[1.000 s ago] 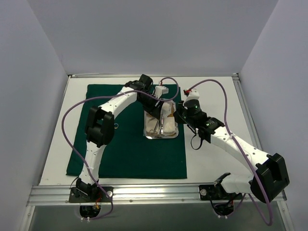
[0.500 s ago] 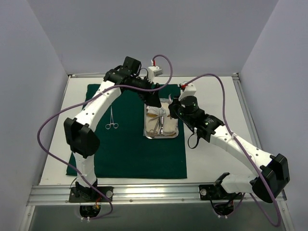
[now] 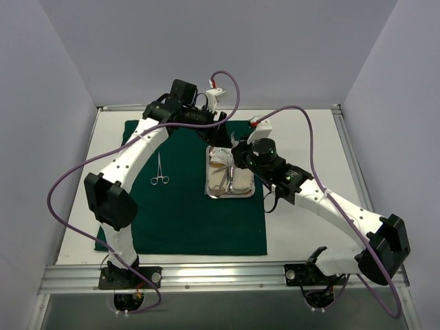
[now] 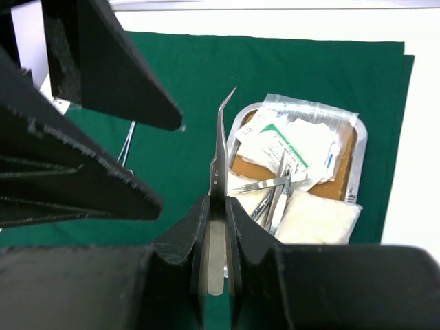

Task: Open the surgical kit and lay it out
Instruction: Adjust the medical item.

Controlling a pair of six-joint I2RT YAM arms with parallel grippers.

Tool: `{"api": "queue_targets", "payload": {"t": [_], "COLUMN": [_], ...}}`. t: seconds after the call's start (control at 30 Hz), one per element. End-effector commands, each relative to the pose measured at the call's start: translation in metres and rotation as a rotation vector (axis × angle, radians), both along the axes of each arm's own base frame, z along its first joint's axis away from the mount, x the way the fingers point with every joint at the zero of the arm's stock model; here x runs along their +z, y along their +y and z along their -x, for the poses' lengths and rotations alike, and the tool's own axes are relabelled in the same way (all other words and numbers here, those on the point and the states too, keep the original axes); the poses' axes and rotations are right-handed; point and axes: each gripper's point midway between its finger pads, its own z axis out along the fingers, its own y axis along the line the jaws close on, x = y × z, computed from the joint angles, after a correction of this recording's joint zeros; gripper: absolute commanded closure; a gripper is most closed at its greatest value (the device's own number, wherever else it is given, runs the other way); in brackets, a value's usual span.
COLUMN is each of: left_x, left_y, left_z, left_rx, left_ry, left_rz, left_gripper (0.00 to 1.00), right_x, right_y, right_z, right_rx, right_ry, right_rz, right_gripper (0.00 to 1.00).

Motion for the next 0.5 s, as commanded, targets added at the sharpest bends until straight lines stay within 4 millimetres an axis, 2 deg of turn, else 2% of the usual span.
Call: {"api": "queue_targets", "payload": {"t": [0.0,0.17,0.27,0.47], "left_x": [0.010,0.008,0.003,-0.009], "left_y": [-0.008,-0.012,-0.011,-0.008], "left_z": [-0.015,-0.021,-0.027,-0.033], "left_rx": [0.039,0.052,0.070,0.106], "left_ry": [-0.035,-0.041,-0.041,-0.036], "left_rz": [0.039,0.055,0.041,0.001], "left_gripper": [0.23,0.28,0.36,0.45], "right_x": [0.028,0.026,0.030,0.029], "right_y": [0.017,0.022,0.022,0.025], "right_z": [-0.006,-0.005,-0.003,-0.003], "right_rx": [0.034,0.049,0.054,0.062], "right_ry": [-0.066,-0.059,-0.069,-0.065], "right_rz": [-0.060,-0.059,-0.071,-0.078], "right_gripper": [1.00,1.00,1.00,1.00]}}
